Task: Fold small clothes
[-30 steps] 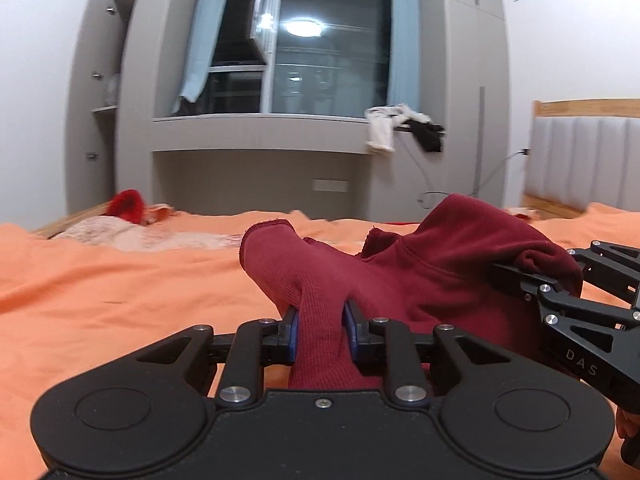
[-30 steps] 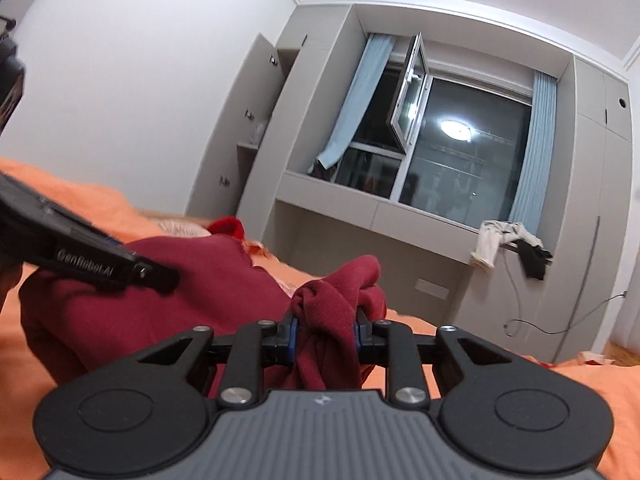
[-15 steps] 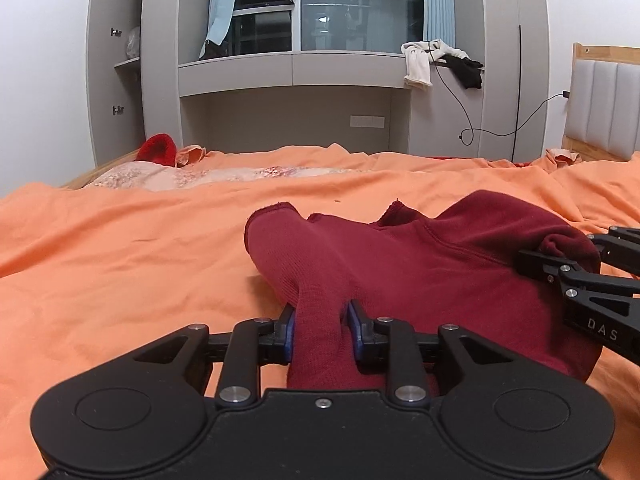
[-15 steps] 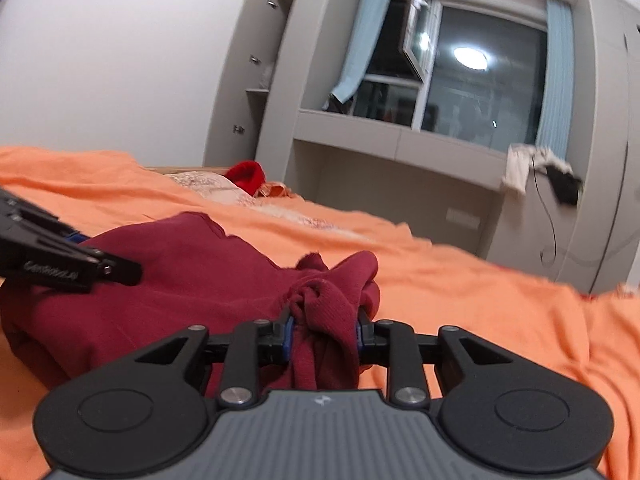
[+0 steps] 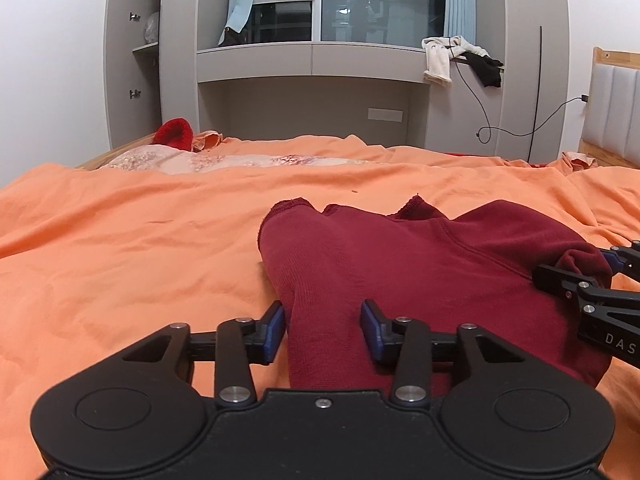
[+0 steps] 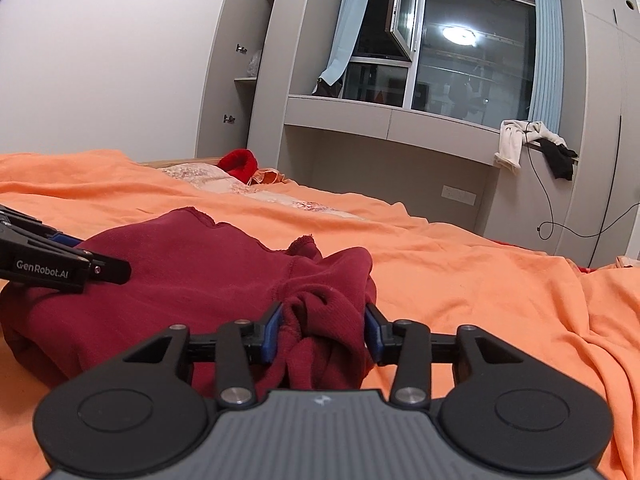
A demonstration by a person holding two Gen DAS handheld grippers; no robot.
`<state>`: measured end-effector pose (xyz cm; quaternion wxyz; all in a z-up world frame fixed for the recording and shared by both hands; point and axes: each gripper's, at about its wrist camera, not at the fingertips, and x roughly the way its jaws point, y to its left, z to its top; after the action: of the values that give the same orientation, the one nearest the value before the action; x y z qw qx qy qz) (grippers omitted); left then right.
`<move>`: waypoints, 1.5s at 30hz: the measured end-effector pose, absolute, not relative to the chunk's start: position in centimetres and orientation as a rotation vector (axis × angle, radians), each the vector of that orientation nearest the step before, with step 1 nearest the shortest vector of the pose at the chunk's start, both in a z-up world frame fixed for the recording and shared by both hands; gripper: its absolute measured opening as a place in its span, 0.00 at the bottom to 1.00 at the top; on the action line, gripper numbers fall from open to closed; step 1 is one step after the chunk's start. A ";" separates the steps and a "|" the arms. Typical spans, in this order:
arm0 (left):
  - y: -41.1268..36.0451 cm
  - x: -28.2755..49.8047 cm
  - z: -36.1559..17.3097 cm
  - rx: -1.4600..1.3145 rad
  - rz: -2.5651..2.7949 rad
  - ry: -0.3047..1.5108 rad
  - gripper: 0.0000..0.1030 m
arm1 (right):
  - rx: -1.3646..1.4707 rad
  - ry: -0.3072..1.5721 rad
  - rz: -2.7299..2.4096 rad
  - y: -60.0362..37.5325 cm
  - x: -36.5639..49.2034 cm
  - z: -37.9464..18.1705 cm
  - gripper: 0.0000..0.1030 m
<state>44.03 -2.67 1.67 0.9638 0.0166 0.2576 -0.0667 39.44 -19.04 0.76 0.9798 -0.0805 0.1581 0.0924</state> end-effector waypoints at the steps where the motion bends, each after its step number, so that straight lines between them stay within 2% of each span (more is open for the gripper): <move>1: -2.7 44.0 1.6 0.033 -0.132 0.522 0.47 | -0.161 0.318 0.184 -19.0 39.4 0.8 0.49; 9: -2.5 44.3 1.7 -0.003 -0.114 0.541 0.68 | -0.150 0.310 0.164 -19.3 39.6 1.0 0.69; 12: -2.4 44.4 1.7 -0.014 -0.107 0.545 0.75 | -0.148 0.308 0.160 -19.3 39.5 1.0 0.71; 17: -2.2 44.4 1.6 -0.019 -0.096 0.545 0.84 | -0.146 0.303 0.155 -19.3 39.4 0.9 0.84; 21: -2.2 44.3 1.7 -0.021 -0.076 0.527 0.98 | -0.138 0.297 0.148 -19.5 39.3 0.9 0.93; 24: -1.9 44.2 1.8 -0.026 -0.068 0.512 0.99 | -0.129 0.287 0.139 -19.6 39.0 1.0 1.00; 30: -1.3 43.7 2.3 -0.064 -0.063 0.482 0.99 | -0.104 0.273 0.095 -20.3 38.5 1.3 1.00; 45: -1.3 37.8 5.2 -0.105 -0.118 0.268 0.99 | -0.011 0.181 0.065 -22.5 33.6 4.1 1.00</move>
<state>37.82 -1.28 5.16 0.9879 -0.0522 0.1337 -0.0585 33.64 -22.48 4.07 0.9954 -0.0055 0.0901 0.0325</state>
